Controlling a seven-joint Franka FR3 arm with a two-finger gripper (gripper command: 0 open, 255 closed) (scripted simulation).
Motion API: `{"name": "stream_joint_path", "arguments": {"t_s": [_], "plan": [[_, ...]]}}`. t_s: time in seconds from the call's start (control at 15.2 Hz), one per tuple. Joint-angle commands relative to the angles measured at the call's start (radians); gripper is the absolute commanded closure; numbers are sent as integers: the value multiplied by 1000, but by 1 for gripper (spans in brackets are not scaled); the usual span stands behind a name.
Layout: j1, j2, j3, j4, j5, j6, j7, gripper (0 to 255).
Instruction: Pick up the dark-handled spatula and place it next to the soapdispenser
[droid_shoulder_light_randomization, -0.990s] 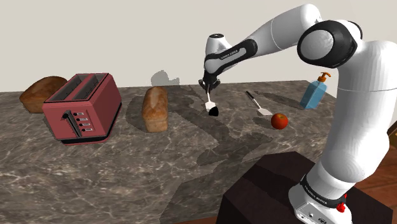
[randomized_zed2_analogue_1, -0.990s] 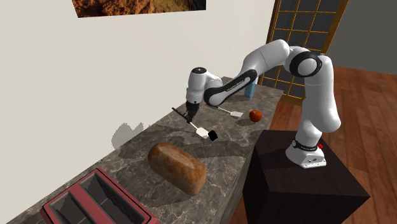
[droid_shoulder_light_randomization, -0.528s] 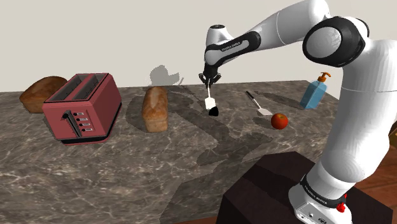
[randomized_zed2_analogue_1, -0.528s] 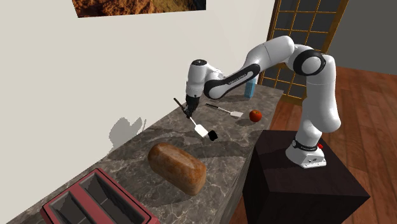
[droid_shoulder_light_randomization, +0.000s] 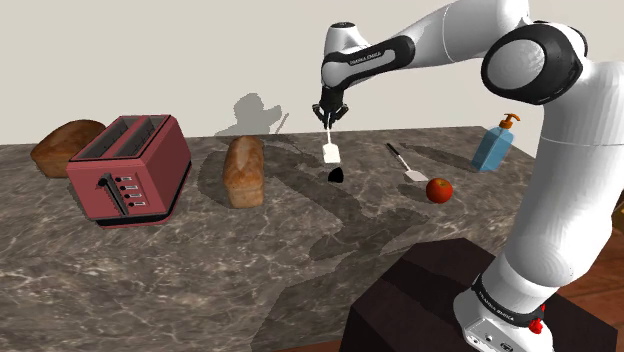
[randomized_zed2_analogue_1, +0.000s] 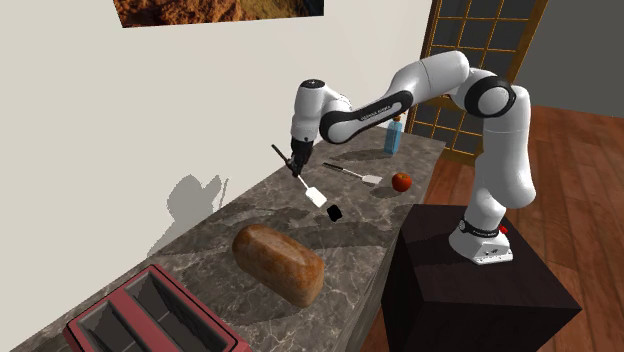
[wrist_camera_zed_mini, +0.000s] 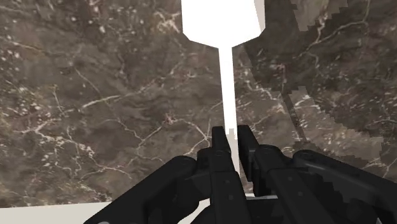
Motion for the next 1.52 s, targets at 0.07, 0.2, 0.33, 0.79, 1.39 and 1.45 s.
{"name": "stream_joint_path", "arguments": {"t_s": [0.07,0.2,0.33,0.79,1.39,1.45], "plan": [[-1,-12,1,23,4,-36,-6,255],[-1,-17,2,43,6,-61,-10,255],[-1,-22,2,64,8,-86,-13,255],[1,-29,4,147,14,-176,-24,255],[4,-21,6,280,18,-300,-37,255],[5,-18,6,297,18,-314,-38,255]]}}
